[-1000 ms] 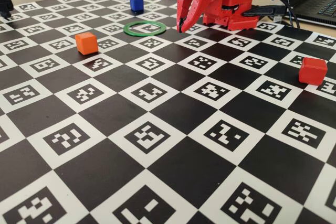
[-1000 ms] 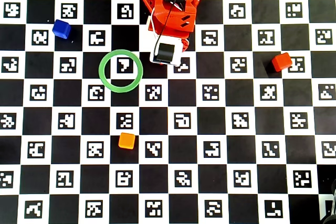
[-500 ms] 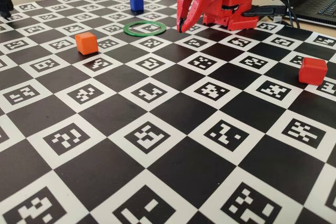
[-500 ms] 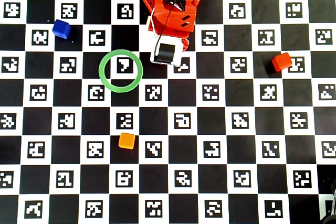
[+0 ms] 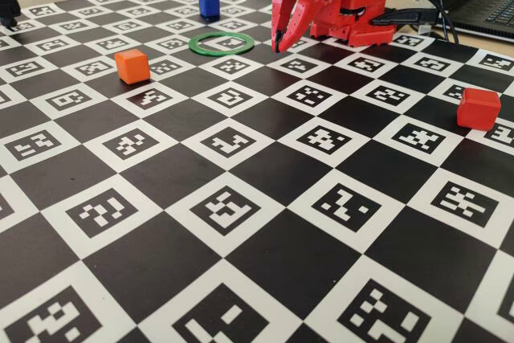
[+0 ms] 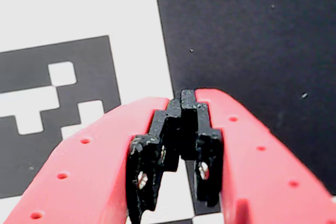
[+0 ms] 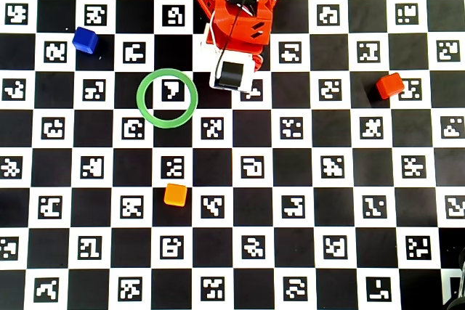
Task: Grab the red cube then put it in the green circle then put the blue cube on top and finally the orange cube on top
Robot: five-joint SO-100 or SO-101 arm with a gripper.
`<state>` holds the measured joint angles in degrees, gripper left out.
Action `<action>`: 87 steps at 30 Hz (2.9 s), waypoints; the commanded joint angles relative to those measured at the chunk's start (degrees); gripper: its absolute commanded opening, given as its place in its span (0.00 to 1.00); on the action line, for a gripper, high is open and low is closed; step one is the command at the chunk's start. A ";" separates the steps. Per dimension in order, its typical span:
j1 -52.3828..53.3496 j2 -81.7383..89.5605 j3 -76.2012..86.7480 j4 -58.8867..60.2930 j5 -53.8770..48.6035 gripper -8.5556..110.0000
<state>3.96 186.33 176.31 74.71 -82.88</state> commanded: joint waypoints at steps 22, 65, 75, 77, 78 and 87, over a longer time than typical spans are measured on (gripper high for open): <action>-28.65 -42.63 -68.03 16.35 63.98 0.03; -63.72 -79.72 -87.89 14.33 118.92 0.43; -63.81 -95.98 -95.36 13.01 122.17 0.49; -63.72 -98.44 -95.62 12.30 122.43 0.49; -63.63 -99.67 -95.71 11.95 122.70 0.49; -63.81 -106.08 -95.01 8.17 123.40 0.51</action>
<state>-59.24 79.37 85.17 84.02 40.08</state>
